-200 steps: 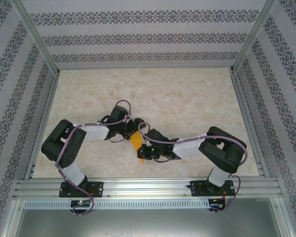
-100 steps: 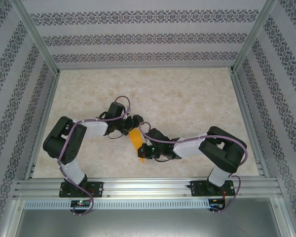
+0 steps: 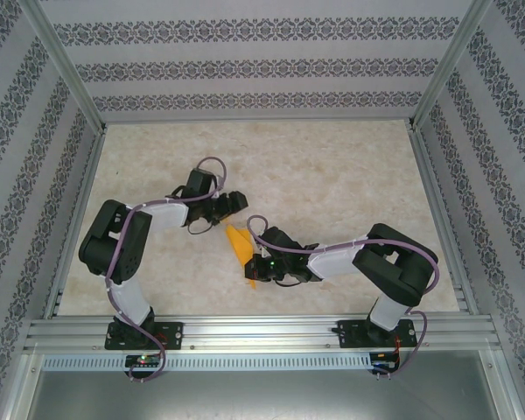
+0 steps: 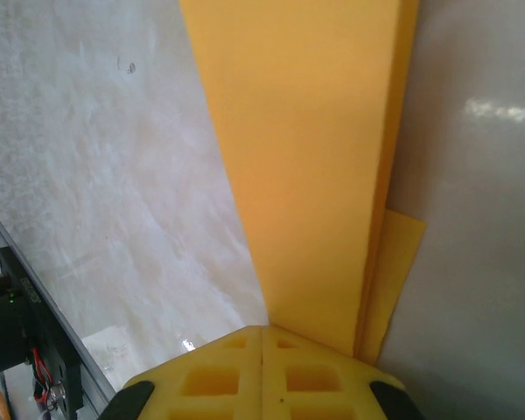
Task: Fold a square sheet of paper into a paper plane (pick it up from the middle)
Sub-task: Fold the wing for the fifth time at the center of the table.
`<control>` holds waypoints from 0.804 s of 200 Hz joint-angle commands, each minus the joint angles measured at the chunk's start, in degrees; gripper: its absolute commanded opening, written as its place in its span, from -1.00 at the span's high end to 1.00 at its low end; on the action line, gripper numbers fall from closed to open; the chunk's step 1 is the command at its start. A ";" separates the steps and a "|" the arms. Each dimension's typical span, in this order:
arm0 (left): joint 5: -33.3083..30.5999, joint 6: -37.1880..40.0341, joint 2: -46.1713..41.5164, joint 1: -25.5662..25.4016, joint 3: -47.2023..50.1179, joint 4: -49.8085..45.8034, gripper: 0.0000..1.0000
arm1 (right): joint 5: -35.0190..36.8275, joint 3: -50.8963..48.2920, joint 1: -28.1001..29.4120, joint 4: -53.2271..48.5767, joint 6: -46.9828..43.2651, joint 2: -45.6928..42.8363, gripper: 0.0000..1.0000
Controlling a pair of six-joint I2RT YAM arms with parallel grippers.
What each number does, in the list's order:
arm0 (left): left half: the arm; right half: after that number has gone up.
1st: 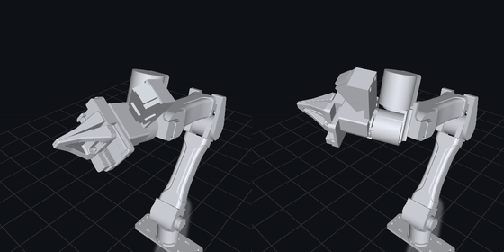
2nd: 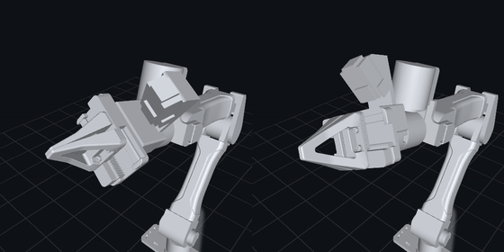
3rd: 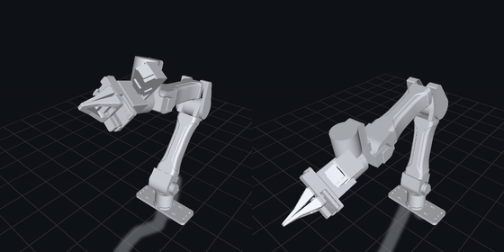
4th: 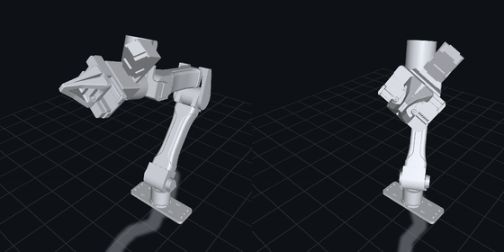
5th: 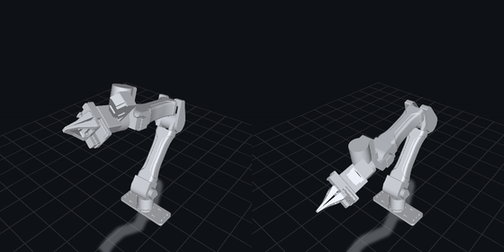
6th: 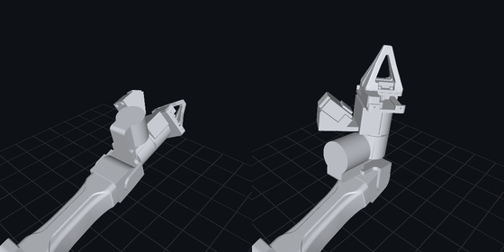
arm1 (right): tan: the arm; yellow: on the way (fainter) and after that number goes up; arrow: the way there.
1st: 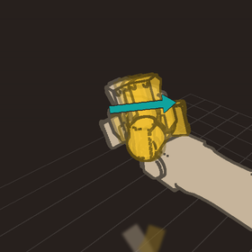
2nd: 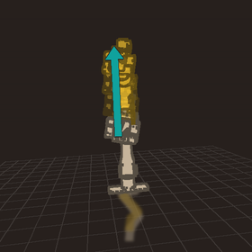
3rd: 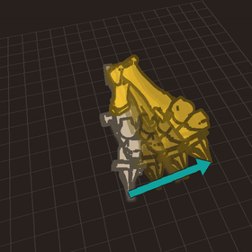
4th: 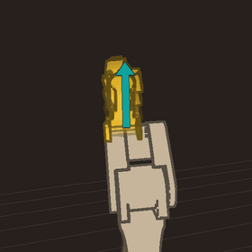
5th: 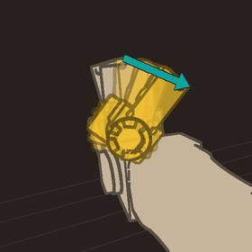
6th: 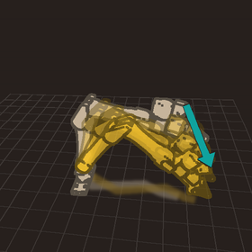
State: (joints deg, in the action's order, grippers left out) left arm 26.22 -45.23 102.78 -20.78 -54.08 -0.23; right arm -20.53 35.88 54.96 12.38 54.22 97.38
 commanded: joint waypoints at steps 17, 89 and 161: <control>-3.12 7.32 -3.79 2.01 -6.83 -7.15 -0.53 | 0.45 -2.05 -0.34 -11.67 -1.54 2.50 1.00; 1.30 -2.16 -15.23 -5.98 7.94 -6.00 0.14 | 0.67 -0.38 -0.73 -10.38 -1.24 4.19 1.00; 2.09 -5.83 -17.07 -9.46 15.45 1.34 0.78 | 0.45 -0.27 -0.66 -9.64 -0.30 5.36 1.00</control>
State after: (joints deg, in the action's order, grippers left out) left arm 27.16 -49.67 84.86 -29.08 -38.68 -4.49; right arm -22.87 37.74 54.22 10.92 54.06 98.85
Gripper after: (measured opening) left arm 0.126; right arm 0.051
